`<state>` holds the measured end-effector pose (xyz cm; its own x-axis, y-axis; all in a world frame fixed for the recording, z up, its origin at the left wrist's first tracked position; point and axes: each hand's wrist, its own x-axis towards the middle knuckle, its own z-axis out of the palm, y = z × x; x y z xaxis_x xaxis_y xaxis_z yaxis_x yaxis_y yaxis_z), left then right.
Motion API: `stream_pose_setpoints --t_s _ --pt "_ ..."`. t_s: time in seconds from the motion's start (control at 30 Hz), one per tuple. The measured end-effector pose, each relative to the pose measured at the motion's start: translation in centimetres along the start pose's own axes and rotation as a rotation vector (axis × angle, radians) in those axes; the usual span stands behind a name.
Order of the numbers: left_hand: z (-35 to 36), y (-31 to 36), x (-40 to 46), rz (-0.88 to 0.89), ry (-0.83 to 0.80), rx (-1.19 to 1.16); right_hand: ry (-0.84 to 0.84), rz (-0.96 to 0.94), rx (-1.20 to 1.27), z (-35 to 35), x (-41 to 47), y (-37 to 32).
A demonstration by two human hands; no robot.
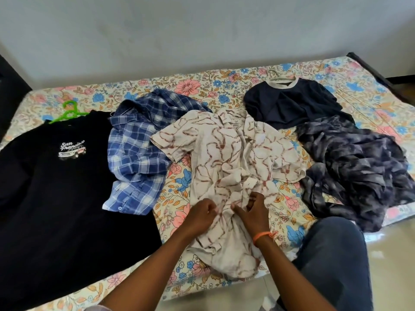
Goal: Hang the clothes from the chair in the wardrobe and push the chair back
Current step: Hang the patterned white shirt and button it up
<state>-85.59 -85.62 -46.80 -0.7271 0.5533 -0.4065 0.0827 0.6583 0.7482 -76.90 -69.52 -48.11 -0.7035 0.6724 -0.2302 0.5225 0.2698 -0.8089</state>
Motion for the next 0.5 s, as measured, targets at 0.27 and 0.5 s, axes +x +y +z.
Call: stream_pose_setpoints --t_s 0.27,0.5 --pt "1.1 0.1 0.5 -0.04 -0.089 0.137 -0.007 0.151 0.147 -1.1 1.7 2.1" --pt "-0.8 -0.2 0.1 -0.276 0.08 -0.235 0.156 0.064 0.113 -1.4 1.2 1.3"
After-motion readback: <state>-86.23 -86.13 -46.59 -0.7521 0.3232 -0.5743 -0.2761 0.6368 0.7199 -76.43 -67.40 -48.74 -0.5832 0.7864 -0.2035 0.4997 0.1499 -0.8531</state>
